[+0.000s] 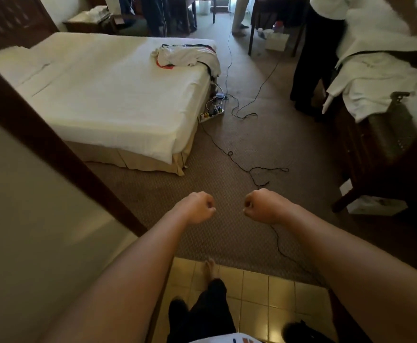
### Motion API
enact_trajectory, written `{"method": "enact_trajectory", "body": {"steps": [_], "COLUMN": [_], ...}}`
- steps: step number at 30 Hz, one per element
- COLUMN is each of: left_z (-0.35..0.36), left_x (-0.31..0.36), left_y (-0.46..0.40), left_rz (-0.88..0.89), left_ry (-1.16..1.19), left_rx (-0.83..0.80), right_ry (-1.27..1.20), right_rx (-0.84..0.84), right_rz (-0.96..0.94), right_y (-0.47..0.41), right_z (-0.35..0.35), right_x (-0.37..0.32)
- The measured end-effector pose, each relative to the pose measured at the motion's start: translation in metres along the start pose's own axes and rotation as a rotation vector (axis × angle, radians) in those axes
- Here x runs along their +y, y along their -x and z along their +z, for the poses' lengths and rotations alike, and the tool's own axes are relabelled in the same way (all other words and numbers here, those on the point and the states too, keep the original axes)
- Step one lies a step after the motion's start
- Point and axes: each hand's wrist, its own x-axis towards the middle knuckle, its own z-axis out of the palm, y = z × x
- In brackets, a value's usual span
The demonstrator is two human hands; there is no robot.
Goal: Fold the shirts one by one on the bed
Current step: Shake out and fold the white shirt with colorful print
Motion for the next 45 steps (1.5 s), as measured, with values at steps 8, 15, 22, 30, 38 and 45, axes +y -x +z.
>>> {"method": "enact_trajectory", "body": {"steps": [8,15,22,30,38,45], "left_z": [-0.102,-0.186,-0.249,-0.34,-0.406,-0.47], "left_x": [-0.053,-0.074,-0.098,-0.096,-0.097,-0.142], "left_y": [-0.14,-0.227,-0.325,-0.463,-0.572,-0.689], "left_rz": [-0.121,-0.127,-0.141,-0.179,-0.178,-0.218], "left_ry": [-0.036,-0.015,0.013,0.098,0.182,0.162], "left_rx": [-0.075,0.048,0.11,0.18,0.181,0.139], "right_ry": [0.012,-0.04,-0.042,-0.206,-0.077,-0.058], "right_rx": [-0.032,-0.008,0.014,0.025,-0.02,-0.053], "right_rz": [-0.033,-0.078,-0.142,-0.12,-0.13,-0.173], "right_y": [-0.166,-0.271,-0.386,-0.534,-0.663,-0.796], "right_z": [-0.093,-0.157,-0.214,-0.292,-0.367,-0.424], "right_x": [-0.007,-0.022,-0.004,0.043,0.061,0.063]}}
